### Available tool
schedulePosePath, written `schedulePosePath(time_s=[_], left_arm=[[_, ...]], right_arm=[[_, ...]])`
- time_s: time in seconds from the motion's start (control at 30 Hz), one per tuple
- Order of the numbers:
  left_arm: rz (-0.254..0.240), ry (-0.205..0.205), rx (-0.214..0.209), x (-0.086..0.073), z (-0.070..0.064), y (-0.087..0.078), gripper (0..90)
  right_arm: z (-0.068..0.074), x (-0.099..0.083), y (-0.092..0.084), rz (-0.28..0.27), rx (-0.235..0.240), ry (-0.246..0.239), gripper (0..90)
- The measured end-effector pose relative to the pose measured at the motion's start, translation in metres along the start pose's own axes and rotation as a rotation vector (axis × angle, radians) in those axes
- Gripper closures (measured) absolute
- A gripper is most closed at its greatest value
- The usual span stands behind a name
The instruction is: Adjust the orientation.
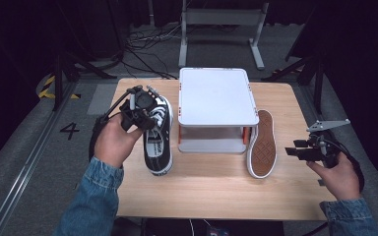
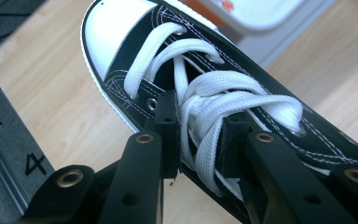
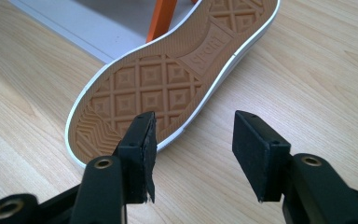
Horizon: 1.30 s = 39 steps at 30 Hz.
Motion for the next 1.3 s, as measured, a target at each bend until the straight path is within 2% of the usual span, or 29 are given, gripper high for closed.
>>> schedulePosePath(time_s=[0.17, 0.37, 0.47, 0.73, 0.87, 1.03, 1.1, 1.3], left_arm=[[-0.048, 0.015, -0.025, 0.022, 0.008, -0.01, 75.3], [-0.07, 0.038, 0.001, 0.046, 0.009, -0.016, 75.3], [-0.071, 0.043, 0.0, 0.057, 0.011, -0.016, 75.3], [-0.089, 0.044, -0.022, 0.087, 0.016, -0.001, 75.3], [-0.09, 0.05, -0.019, 0.104, 0.018, 0.004, 75.3], [-0.128, 0.044, -0.021, 0.119, 0.022, 0.003, 75.3], [-0.127, 0.055, 0.001, 0.131, 0.021, 0.008, 75.3], [-0.103, 0.061, 0.033, 0.149, 0.022, 0.022, 75.2]], right_arm=[[-0.001, -0.002, -0.003, -0.004, -0.006, 0.001, 50.4], [-0.001, -0.001, -0.002, -0.004, -0.006, -0.004, 50.2], [-0.002, -0.002, -0.002, -0.007, -0.002, 0.0, 50.2], [-0.002, -0.006, -0.007, -0.011, -0.011, 0.002, 50.1], [-0.004, -0.011, -0.011, -0.013, -0.014, 0.016, 50.1], [-0.007, -0.015, -0.014, -0.015, -0.015, 0.03, 50.1], [-0.008, -0.016, -0.017, -0.02, -0.018, 0.035, 50.1], [-0.008, -0.017, -0.016, -0.015, -0.016, 0.037, 49.7]])
Point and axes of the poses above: each handheld gripper's, and its own axes: y roughly forward along the jaws, x roughly out of its top, z roughly to its left, the point moved 1 cm from there along y, roughly forward along the jaws, and after that the axes turned 6 degrees about -x, right-handed, at the moved point
